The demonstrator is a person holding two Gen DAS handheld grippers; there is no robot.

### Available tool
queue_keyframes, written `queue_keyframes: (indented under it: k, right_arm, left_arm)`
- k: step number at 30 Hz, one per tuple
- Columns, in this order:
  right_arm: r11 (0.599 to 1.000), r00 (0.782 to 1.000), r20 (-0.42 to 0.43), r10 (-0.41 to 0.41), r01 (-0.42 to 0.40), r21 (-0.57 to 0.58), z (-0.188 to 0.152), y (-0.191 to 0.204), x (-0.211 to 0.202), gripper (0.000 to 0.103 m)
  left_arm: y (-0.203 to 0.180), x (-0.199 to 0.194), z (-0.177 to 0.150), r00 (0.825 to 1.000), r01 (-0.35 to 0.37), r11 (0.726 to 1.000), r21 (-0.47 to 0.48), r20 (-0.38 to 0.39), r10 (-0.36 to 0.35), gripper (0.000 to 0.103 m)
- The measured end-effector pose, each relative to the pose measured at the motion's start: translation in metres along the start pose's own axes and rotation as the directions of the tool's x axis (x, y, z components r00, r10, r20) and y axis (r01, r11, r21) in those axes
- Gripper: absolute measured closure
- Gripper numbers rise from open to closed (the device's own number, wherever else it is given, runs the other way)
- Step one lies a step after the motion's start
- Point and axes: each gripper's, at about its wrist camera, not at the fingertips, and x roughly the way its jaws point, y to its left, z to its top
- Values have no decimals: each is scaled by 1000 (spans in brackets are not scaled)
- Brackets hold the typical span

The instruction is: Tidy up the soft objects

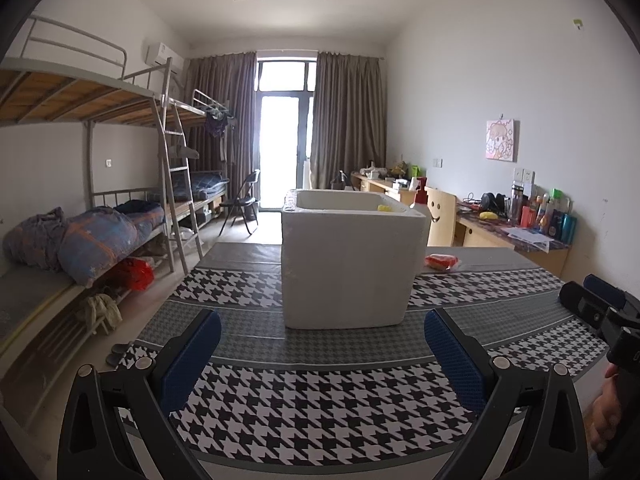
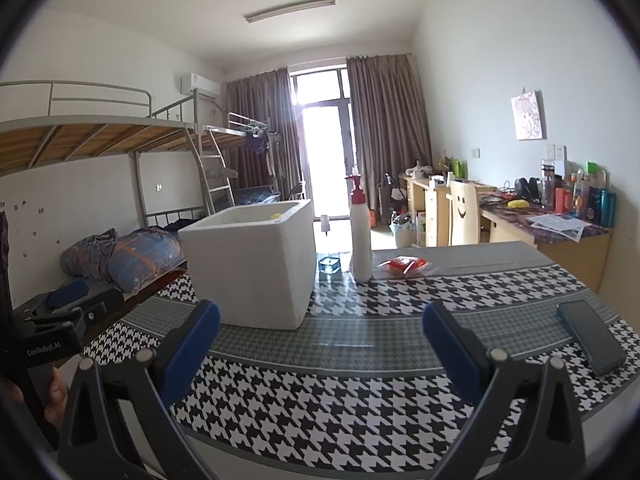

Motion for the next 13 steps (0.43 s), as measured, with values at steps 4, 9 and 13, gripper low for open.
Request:
queue_keyframes:
  k: [4,9,13]
  right_arm:
    - [1000,1000,-7,0,0,7,-2,0,0,1]
    - [1000,1000,-11,1,-1,9,-2,0,1,1]
    - [1000,1000,-10,2,-2,7,-3,0,1,1]
  left_arm:
    - [-1,0,-1,1000,3,1000,3,-3,-3,1]
    - [0,-2,-2,1000,0,1000,2,-1,0,1]
    - [0,-2,-2,1000,-5,1000,-1,-1,5,1]
